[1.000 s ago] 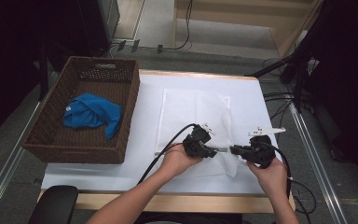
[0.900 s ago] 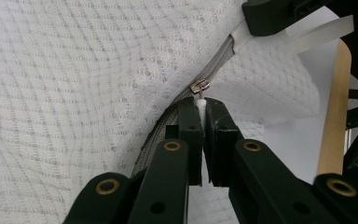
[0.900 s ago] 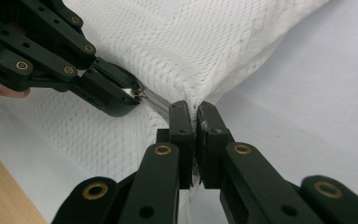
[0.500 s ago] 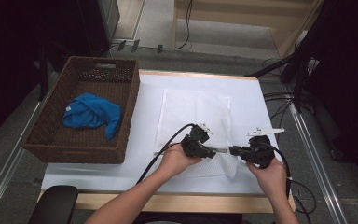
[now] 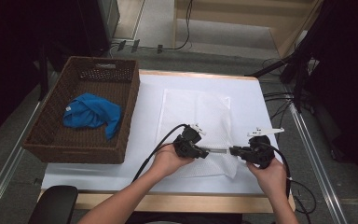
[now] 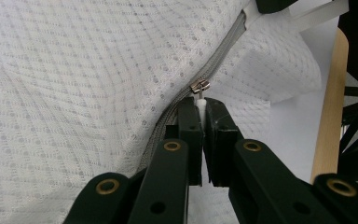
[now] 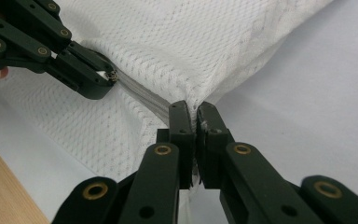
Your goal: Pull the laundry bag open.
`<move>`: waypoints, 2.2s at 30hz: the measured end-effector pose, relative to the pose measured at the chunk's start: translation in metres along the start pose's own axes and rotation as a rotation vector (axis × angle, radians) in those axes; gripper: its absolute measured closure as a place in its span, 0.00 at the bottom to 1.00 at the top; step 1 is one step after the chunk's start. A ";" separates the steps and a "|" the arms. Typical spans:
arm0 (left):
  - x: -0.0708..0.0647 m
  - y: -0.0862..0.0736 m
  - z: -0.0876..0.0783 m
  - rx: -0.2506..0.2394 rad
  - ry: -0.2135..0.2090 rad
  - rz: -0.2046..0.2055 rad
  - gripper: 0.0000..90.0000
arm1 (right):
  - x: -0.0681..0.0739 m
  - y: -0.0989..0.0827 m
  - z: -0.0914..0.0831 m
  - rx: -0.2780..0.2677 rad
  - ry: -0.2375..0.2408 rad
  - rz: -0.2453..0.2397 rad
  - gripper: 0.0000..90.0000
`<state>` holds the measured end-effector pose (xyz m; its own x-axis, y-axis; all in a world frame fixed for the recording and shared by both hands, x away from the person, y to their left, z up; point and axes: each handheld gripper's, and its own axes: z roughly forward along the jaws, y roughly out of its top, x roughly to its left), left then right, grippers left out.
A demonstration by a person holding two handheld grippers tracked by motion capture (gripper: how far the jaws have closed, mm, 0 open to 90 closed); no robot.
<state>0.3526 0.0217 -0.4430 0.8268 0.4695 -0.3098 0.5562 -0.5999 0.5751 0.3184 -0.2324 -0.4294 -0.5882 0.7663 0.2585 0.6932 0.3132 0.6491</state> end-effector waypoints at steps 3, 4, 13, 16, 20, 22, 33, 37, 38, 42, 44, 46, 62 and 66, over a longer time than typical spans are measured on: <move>0.000 0.000 -0.001 -0.007 0.001 -0.001 0.97 | -0.001 -0.001 0.000 -0.001 0.006 0.007 0.98; 0.000 0.000 -0.001 -0.011 0.001 -0.005 0.97 | 0.000 -0.001 0.000 -0.001 0.007 0.007 0.98; 0.000 0.002 0.000 -0.010 -0.008 -0.006 0.97 | -0.002 -0.001 0.000 -0.001 0.002 0.011 0.98; 0.000 0.002 0.000 0.003 0.003 -0.020 0.97 | -0.002 -0.001 0.001 0.002 0.003 0.010 0.98; 0.000 0.002 0.001 0.001 0.005 -0.012 0.97 | -0.002 -0.001 0.001 0.001 0.003 0.013 0.98; -0.001 0.002 0.000 0.000 0.006 -0.011 0.97 | -0.002 -0.001 0.001 -0.001 0.004 0.014 0.98; -0.003 0.000 0.000 -0.016 -0.009 -0.010 0.97 | -0.003 -0.002 0.001 0.006 0.006 0.017 0.98; -0.002 -0.001 -0.001 -0.011 -0.007 -0.006 0.97 | -0.003 -0.001 0.002 0.008 0.004 0.014 0.98; -0.002 -0.002 -0.001 -0.010 -0.002 -0.006 0.97 | -0.002 -0.001 0.003 0.010 0.001 0.012 0.98; 0.000 -0.005 -0.005 -0.014 -0.004 -0.017 0.97 | -0.002 -0.001 0.002 0.013 -0.001 0.019 0.98; 0.000 -0.011 -0.009 -0.013 -0.007 -0.010 0.97 | -0.003 -0.002 0.002 0.010 0.002 0.020 0.98; 0.002 -0.019 -0.013 -0.013 -0.008 -0.019 0.97 | -0.003 -0.003 0.001 0.015 0.006 0.012 0.98; 0.004 -0.022 -0.023 -0.033 0.013 -0.014 0.97 | 0.000 -0.001 0.005 0.024 0.017 0.006 0.98; 0.003 -0.021 -0.022 -0.037 0.009 -0.020 0.97 | 0.000 -0.001 0.005 0.028 0.013 0.008 0.98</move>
<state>0.3418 0.0503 -0.4390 0.8146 0.4874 -0.3146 0.5691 -0.5663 0.5963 0.3200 -0.2301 -0.4341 -0.5880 0.7614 0.2731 0.7091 0.3227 0.6269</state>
